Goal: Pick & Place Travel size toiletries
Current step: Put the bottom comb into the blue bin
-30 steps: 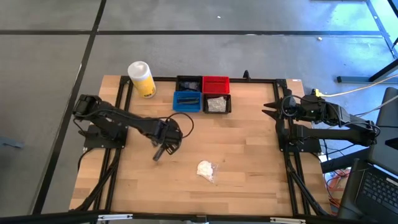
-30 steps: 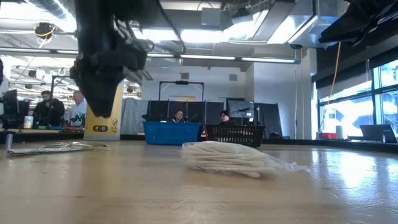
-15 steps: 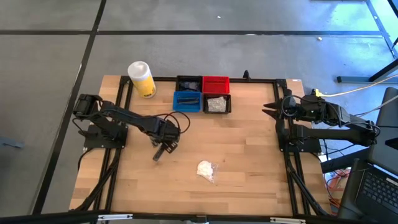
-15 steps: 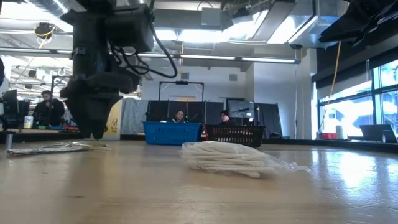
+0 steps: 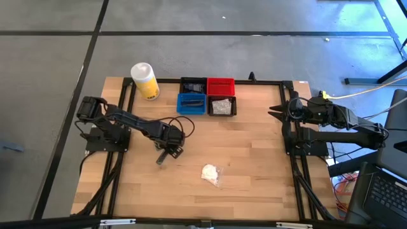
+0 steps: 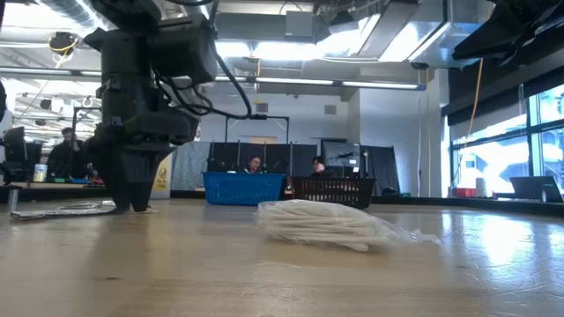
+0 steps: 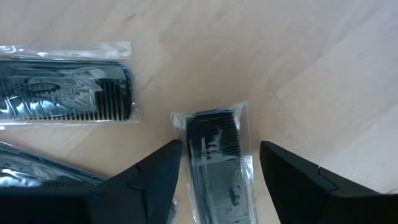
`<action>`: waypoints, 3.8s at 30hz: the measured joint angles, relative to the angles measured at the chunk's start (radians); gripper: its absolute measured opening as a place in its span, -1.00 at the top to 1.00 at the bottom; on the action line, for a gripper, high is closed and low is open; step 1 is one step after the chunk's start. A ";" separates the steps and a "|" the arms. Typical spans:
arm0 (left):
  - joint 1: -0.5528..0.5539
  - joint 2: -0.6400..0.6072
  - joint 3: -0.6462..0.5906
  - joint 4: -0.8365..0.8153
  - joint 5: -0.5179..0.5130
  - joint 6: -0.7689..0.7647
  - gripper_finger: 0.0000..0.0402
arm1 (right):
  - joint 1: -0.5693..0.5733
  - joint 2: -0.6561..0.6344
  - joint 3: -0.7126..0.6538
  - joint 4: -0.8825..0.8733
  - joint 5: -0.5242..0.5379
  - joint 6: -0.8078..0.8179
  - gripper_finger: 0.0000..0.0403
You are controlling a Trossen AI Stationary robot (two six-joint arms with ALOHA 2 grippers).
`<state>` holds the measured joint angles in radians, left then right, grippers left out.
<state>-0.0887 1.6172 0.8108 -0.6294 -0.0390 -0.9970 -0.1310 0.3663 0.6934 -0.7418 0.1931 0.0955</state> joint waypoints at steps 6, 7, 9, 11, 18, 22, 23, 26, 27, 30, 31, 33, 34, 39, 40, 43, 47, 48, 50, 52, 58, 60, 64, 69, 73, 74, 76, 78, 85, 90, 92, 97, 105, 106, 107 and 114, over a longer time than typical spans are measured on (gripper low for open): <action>0.000 0.029 0.002 -0.014 -0.003 0.013 0.02 | 0.000 0.000 0.000 0.000 0.000 0.000 0.48; 0.000 0.029 0.002 -0.015 -0.003 0.013 0.04 | 0.000 0.000 0.000 0.000 0.000 0.000 0.47; 0.000 0.027 0.001 -0.016 -0.004 0.013 0.09 | 0.000 0.000 0.000 0.000 0.000 0.000 0.45; 0.001 0.027 0.001 -0.020 -0.003 0.015 0.15 | 0.000 0.000 0.000 0.000 0.000 0.000 0.42; 0.001 0.030 0.025 -0.043 -0.001 0.038 0.32 | 0.000 0.000 0.000 0.000 0.000 0.000 0.34; 0.001 0.032 0.041 -0.054 0.006 0.060 0.36 | 0.000 0.000 0.000 0.000 0.000 0.000 0.31; 0.001 0.032 0.042 -0.054 0.007 0.061 0.36 | 0.000 0.000 0.000 0.000 0.000 0.000 0.30; 0.001 0.032 0.043 -0.055 0.008 0.061 0.36 | 0.000 0.000 0.000 0.000 0.000 0.000 0.28; 0.001 0.032 0.043 -0.055 0.008 0.061 0.36 | 0.000 0.000 0.000 0.000 0.000 0.000 0.27; 0.001 0.032 0.043 -0.056 0.009 0.061 0.36 | 0.000 0.000 0.000 0.000 0.000 0.000 0.25; 0.001 0.032 0.043 -0.058 0.011 0.062 0.36 | 0.000 0.000 0.000 0.000 0.000 0.000 0.24; 0.001 0.032 0.044 -0.061 0.016 0.071 0.36 | 0.000 0.000 0.000 0.000 0.000 0.000 0.23; 0.001 0.032 0.044 -0.062 0.021 0.077 0.36 | 0.000 0.000 0.000 0.000 0.000 0.000 0.22; 0.001 0.031 0.055 -0.076 0.065 0.125 0.37 | 0.000 0.000 0.000 0.000 0.000 0.000 0.20; 0.000 0.032 0.059 -0.077 0.080 0.131 0.37 | 0.000 0.000 0.000 0.000 0.000 0.000 0.19; -0.002 0.033 0.077 -0.078 0.108 0.159 0.37 | 0.000 0.000 0.000 0.000 0.000 0.000 0.18; 0.000 0.033 0.086 -0.081 0.104 0.172 0.37 | 0.000 0.000 0.000 0.000 0.000 0.000 0.17; 0.000 0.033 0.086 -0.081 0.104 0.173 0.37 | 0.000 0.000 0.000 0.000 0.000 0.000 0.17; -0.001 0.033 0.086 -0.084 0.105 0.173 0.38 | 0.000 0.000 0.000 0.000 0.000 0.000 0.18; 0.000 0.032 0.086 -0.085 0.115 0.177 0.40 | 0.000 0.000 0.000 0.000 0.000 0.000 0.19; 0.000 0.031 0.087 -0.086 0.135 0.190 0.57 | 0.000 0.000 0.000 0.000 0.000 0.000 0.25; 0.000 0.030 0.088 -0.096 0.136 0.190 0.62 | 0.000 0.000 0.000 0.000 0.000 0.000 0.27; 0.000 0.029 0.088 -0.133 0.124 0.191 0.67 | 0.000 0.000 0.000 0.000 0.000 0.000 0.30; 0.000 0.029 0.088 -0.139 0.114 0.208 0.61 | 0.000 0.000 0.000 0.000 0.000 0.000 0.35; 0.000 0.029 0.088 -0.134 0.079 0.216 0.46 | 0.000 0.000 0.000 0.000 0.000 0.000 0.38; 0.000 0.029 0.088 -0.128 0.079 0.216 0.40 | 0.000 0.000 0.000 0.000 0.000 0.000 0.39; 0.000 0.028 0.088 -0.113 0.079 0.216 0.29 | 0.000 0.000 0.000 0.000 0.000 0.000 0.40; -0.001 0.028 0.089 -0.083 0.086 0.216 0.17 | 0.000 0.000 0.000 0.000 0.000 0.000 0.41; 0.007 0.028 0.086 0.017 0.100 0.207 -0.08 | 0.000 0.000 0.000 0.000 0.000 0.000 0.46; 0.011 0.028 0.067 0.029 0.063 0.145 -0.05 | 0.000 0.000 0.000 0.000 0.000 0.000 0.49; 0.003 0.028 0.064 0.028 0.062 0.124 -0.01 | 0.000 0.000 0.000 0.000 0.000 0.000 0.50; -0.016 0.028 0.064 0.028 0.059 0.106 0.07 | 0.000 0.000 0.000 0.000 0.000 0.000 0.52; -0.040 0.092 0.076 0.009 0.050 0.091 0.14 | 0.000 0.000 0.000 0.000 0.000 0.000 0.49; -0.040 0.096 0.079 0.004 0.046 0.091 0.14 | 0.000 0.000 0.000 0.000 0.000 0.000 0.48; -0.041 0.099 0.082 -0.002 0.045 0.091 0.15 | 0.000 0.000 0.000 0.000 0.000 0.000 0.46; -0.042 0.106 0.097 -0.029 0.037 0.094 0.15 | 0.000 0.000 0.000 0.000 0.000 0.000 0.38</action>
<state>-0.1310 1.7228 0.9077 -0.6587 -0.0022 -0.9034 -0.1307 0.3663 0.6937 -0.7418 0.1929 0.0956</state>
